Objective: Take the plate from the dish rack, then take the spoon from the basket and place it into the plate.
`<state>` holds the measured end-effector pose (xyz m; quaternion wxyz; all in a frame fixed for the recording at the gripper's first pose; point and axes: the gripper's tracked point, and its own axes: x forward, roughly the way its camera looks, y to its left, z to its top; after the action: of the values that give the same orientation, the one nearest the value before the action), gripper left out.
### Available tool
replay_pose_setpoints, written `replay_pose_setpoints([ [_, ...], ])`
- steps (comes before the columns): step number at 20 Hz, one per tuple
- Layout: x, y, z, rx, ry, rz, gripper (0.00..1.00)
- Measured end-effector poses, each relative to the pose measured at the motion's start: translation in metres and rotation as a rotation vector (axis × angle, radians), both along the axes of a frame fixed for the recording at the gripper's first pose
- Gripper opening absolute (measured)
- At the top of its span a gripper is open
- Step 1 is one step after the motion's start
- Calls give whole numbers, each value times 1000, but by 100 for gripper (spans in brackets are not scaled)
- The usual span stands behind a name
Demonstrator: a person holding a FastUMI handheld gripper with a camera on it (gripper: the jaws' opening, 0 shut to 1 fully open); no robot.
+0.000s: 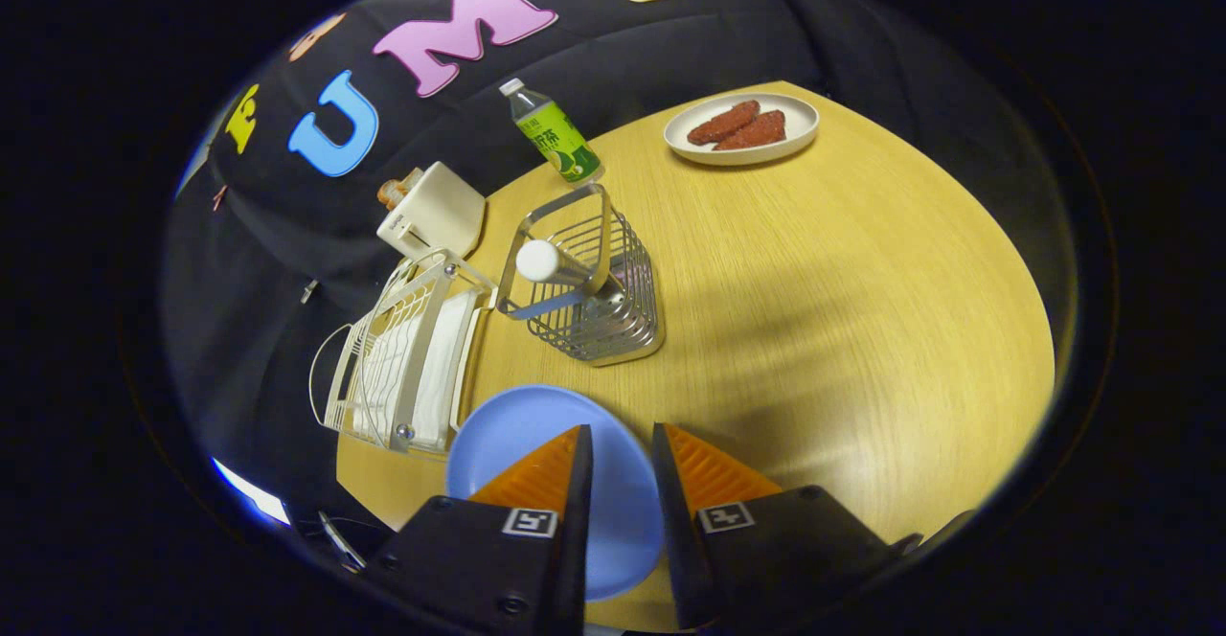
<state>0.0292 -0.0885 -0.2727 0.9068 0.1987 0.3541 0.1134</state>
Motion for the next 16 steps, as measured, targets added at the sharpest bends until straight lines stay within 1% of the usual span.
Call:
replay_pose_setpoints([
  [3,11,-10,29,-95,-202,51,100],
  [4,16,-9,39,-119,-267,66,98],
  [8,35,0,94,-159,-523,121,98],
  [10,43,5,108,-171,-598,144,98],
  [12,53,8,112,-178,-633,154,98],
  [16,77,6,97,-172,-582,121,98],
])
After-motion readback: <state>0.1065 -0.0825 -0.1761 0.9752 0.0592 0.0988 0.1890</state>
